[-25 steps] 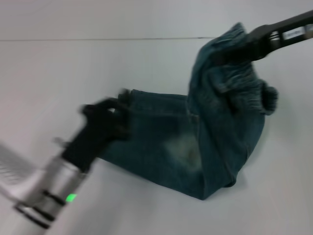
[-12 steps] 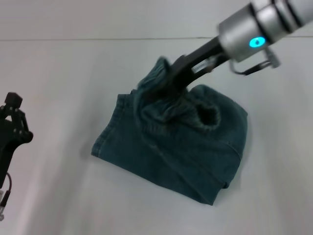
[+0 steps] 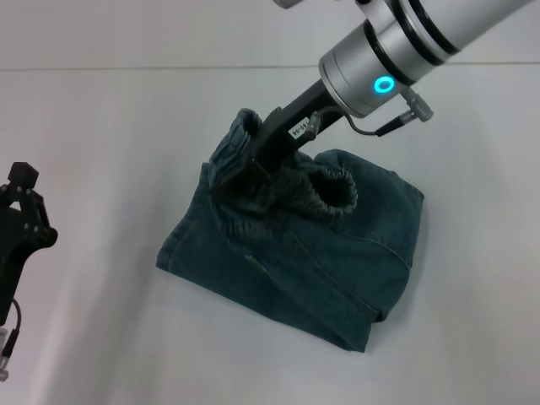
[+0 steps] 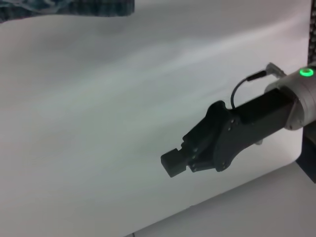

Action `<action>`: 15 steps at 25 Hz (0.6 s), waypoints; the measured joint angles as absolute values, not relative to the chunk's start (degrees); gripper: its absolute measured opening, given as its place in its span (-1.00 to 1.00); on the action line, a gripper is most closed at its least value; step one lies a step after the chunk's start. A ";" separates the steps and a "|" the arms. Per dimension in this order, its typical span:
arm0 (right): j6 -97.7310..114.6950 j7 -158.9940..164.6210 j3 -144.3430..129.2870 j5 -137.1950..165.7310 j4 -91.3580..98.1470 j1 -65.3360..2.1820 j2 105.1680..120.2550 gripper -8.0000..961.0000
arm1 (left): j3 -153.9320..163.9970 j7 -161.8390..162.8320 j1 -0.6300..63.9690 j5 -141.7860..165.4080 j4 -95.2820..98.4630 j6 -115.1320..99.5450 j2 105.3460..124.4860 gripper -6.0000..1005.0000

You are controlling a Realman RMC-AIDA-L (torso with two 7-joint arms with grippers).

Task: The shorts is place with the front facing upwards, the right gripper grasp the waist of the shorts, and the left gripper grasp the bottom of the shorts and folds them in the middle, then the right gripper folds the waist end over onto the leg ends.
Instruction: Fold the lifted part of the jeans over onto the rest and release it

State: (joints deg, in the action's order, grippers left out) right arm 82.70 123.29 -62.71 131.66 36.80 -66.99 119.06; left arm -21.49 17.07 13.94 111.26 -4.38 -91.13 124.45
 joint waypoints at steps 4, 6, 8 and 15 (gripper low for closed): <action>83.37 125.12 -65.33 132.80 38.85 -67.78 118.84 0.12 | -21.52 17.09 14.53 111.26 -4.31 -90.77 124.40 -0.99; 84.42 126.15 -66.13 134.53 40.46 -68.67 118.99 0.32 | -21.53 17.04 14.80 111.26 -4.31 -90.07 124.39 -0.99; 85.90 127.14 -66.42 136.73 41.85 -69.97 119.28 0.51 | -21.53 17.03 15.05 111.26 -4.37 -89.33 124.38 -0.99; 91.13 127.46 -67.36 140.48 44.77 -70.83 119.46 0.86 | -21.63 17.03 15.45 111.27 -4.30 -88.76 124.28 -0.99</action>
State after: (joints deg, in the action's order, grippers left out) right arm 91.13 127.46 -67.36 140.48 44.77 -70.83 119.46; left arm -21.63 17.03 15.45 111.27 -4.30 -88.76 124.28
